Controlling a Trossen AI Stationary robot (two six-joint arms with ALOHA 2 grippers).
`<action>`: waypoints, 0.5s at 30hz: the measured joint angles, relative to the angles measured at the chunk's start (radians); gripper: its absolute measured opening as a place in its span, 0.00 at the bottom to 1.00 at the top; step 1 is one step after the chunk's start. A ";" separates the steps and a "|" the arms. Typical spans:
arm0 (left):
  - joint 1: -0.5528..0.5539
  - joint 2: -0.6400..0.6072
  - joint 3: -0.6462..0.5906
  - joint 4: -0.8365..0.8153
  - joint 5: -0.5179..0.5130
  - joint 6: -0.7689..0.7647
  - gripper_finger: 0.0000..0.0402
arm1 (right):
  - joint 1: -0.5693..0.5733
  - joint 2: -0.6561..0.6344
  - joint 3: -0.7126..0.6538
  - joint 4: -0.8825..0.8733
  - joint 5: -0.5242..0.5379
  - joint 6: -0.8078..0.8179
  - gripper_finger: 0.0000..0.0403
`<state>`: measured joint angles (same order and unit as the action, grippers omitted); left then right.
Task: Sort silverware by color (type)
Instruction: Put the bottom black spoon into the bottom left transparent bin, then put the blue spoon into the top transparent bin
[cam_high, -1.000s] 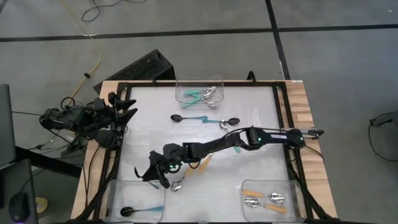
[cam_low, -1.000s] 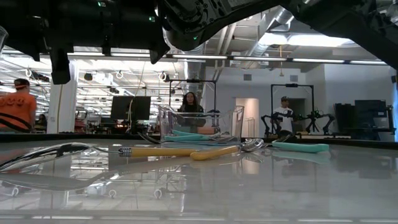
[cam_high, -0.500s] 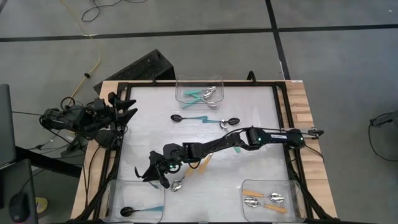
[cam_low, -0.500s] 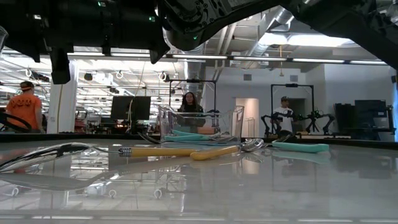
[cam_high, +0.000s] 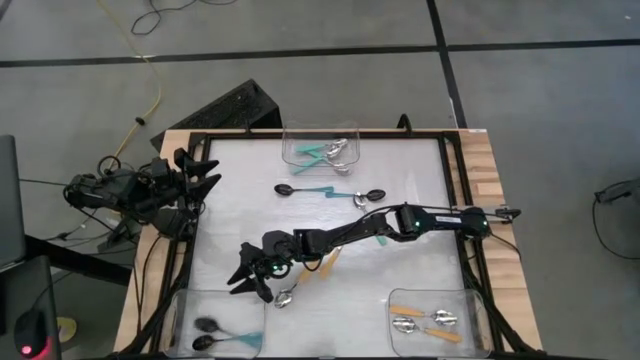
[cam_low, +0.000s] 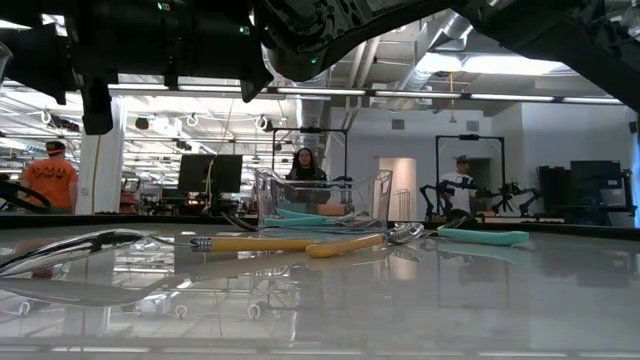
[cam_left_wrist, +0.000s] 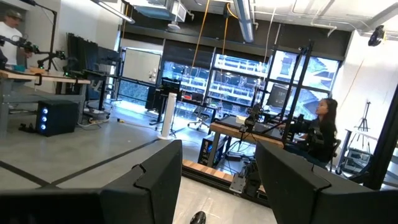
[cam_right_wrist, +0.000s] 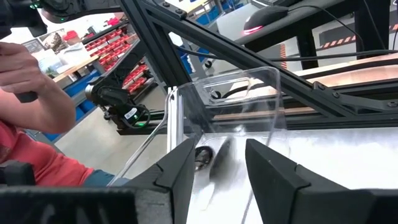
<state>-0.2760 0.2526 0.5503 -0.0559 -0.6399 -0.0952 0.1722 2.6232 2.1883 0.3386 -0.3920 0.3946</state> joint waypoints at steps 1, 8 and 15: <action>0.000 0.000 0.000 0.000 0.000 0.000 0.47 | 0.000 0.000 0.000 0.000 0.000 0.000 0.41; 0.000 0.000 0.000 -0.003 0.000 0.000 0.47 | -0.001 0.000 0.000 -0.001 0.001 0.004 0.40; 0.000 0.000 0.000 -0.018 0.000 -0.003 0.47 | -0.033 -0.044 0.000 -0.136 0.000 -0.006 0.41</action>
<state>-0.2764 0.2523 0.5499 -0.0743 -0.6399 -0.0986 0.1393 2.5795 2.1883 0.2029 -0.3917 0.3884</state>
